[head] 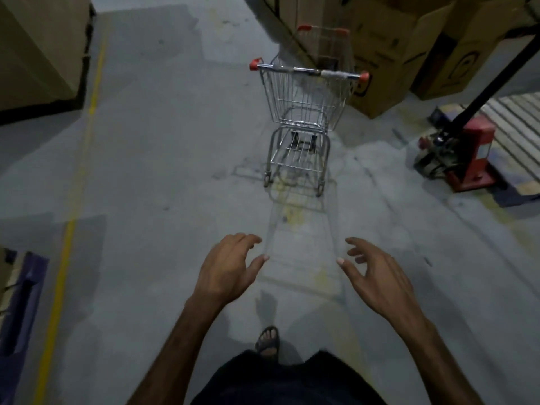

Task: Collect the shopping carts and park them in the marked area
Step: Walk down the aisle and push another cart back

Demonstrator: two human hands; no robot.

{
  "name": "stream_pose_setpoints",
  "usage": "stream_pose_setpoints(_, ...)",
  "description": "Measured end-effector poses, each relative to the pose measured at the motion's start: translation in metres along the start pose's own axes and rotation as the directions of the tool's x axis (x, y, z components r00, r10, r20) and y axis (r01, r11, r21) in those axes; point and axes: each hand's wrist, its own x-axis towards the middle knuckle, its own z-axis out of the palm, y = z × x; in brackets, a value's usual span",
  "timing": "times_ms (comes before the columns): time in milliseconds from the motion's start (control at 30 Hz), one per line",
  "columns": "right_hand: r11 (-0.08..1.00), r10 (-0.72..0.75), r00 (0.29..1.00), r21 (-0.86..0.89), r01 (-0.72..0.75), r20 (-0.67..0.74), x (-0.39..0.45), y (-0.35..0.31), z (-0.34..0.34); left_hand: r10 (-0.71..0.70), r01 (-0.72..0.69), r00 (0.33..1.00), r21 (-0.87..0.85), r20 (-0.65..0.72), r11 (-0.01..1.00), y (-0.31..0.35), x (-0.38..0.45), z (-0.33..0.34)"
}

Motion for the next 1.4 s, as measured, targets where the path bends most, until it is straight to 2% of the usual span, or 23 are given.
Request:
stream_pose_setpoints(167, 0.999, 0.021, 0.997, 0.041, -0.018, -0.071, 0.115, -0.041, -0.012, 0.062, -0.063, 0.997, 0.027, 0.039, 0.998, -0.013, 0.136, -0.036)
stream_pose_setpoints(300, 1.000, -0.002, 0.997, 0.022, 0.004, -0.083, 0.215, -0.054, -0.009, 0.104, -0.106, 0.993, 0.055, 0.052, 0.993, -0.034, 0.229, -0.036)
stream_pose_setpoints(400, 0.998, -0.052, 0.995, -0.027, 0.049, -0.086, 0.303, -0.056, -0.009, 0.111, -0.114, 0.993, 0.077, 0.043, 0.990, -0.051, 0.306, -0.034)
stream_pose_setpoints(600, 0.987, -0.081, 0.996, -0.140, 0.074, -0.045, 0.479, -0.059, -0.034, 0.144, -0.158, 0.982, 0.113, 0.119, 0.981, -0.057, 0.475, -0.038)
stream_pose_setpoints(767, 0.965, -0.041, 0.999, -0.258, 0.043, 0.013, 0.596, -0.070, -0.056, 0.181, -0.198, 0.977, 0.154, 0.116, 0.968, -0.064, 0.606, -0.030)
stream_pose_setpoints(867, 0.952, -0.065, 0.997, -0.304, 0.048, -0.047, 0.644, -0.067, -0.061, 0.254, -0.256, 0.967, 0.135, 0.032, 0.957, -0.071, 0.670, -0.021)
stream_pose_setpoints(933, 0.922, -0.099, 0.991, -0.383, 0.057, -0.091, 0.672, -0.062, -0.059, 0.291, -0.292, 0.956, 0.145, 0.024, 0.945, -0.081, 0.709, -0.010)
stream_pose_setpoints(1033, 0.873, -0.044, 0.999, -0.488, 0.027, -0.022, 0.707, -0.047, -0.049, 0.287, -0.315, 0.947, 0.247, 0.141, 0.916, -0.097, 0.755, 0.008)
stream_pose_setpoints(1100, 0.871, -0.002, 0.999, -0.491, 0.018, 0.034, 0.725, -0.034, -0.039, 0.273, -0.332, 0.933, 0.264, 0.236, 0.906, -0.104, 0.779, 0.014)
stream_pose_setpoints(1167, 0.868, -0.005, 1.000, -0.497, 0.014, 0.018, 0.740, -0.029, -0.033, 0.216, -0.294, 0.933, 0.266, 0.287, 0.918, -0.112, 0.796, 0.014)
stream_pose_setpoints(1233, 0.843, -0.008, 1.000, -0.539, -0.004, -0.020, 0.753, -0.032, -0.031, 0.146, -0.256, 0.939, 0.349, 0.312, 0.902, -0.119, 0.806, 0.012)
stream_pose_setpoints(1400, 0.811, -0.044, 0.998, -0.586, 0.006, -0.051, 0.767, -0.041, -0.024, 0.084, -0.248, 0.921, 0.405, 0.381, 0.880, -0.131, 0.820, 0.009)
